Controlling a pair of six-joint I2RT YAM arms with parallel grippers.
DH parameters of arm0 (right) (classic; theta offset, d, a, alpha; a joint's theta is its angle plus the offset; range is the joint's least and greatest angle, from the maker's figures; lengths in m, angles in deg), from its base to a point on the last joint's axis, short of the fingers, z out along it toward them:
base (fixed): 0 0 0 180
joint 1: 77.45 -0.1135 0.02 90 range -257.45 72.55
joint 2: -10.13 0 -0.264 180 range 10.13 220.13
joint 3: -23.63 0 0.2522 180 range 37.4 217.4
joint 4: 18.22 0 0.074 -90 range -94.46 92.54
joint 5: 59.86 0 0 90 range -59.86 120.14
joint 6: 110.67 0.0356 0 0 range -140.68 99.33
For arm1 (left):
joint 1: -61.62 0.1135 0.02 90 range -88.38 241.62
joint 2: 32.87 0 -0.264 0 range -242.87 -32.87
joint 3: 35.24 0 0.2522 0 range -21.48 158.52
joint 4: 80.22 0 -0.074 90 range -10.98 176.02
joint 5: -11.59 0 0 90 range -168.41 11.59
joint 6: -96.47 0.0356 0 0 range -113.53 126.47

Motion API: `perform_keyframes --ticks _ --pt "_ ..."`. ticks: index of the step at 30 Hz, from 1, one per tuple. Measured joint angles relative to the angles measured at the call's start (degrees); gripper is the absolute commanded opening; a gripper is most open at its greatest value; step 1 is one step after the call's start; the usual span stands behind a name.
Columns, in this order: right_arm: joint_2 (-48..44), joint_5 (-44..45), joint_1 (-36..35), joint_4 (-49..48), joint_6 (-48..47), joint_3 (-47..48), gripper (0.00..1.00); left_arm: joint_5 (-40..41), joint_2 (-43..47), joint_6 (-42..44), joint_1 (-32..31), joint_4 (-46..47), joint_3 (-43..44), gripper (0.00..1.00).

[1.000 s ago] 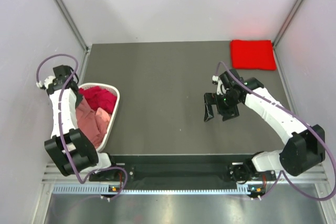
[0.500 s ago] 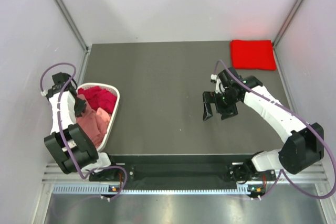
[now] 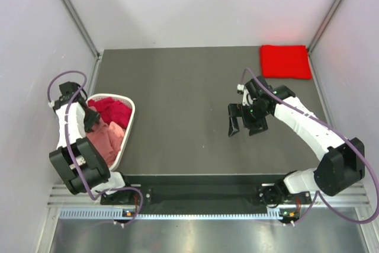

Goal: Fold and stack the t-shirts
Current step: Grab the tshirt from the pile

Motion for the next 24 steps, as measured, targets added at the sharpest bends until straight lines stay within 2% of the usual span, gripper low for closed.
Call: perform_keyframes --ticks 4,9,13,16,24 --pt "0.09 -0.02 0.00 0.00 -0.04 0.00 1.00 -0.02 -0.61 0.02 0.00 0.35 -0.44 0.39" --pt "0.70 -0.11 0.00 -0.02 -0.11 0.00 1.00 0.90 -0.57 0.13 0.00 0.52 -1.27 0.26" --pt "0.98 -0.20 0.00 -0.07 -0.13 0.00 0.99 2.21 0.33 0.26 0.00 0.37 -1.27 0.08" --pt "1.01 -0.22 0.00 -0.15 -0.13 0.00 1.00 2.97 1.75 0.33 0.00 0.09 -1.27 0.00" --pt "1.09 -0.44 -0.04 -0.68 -0.13 0.00 1.00 3.76 3.69 0.31 0.00 -1.38 -0.44 0.00"
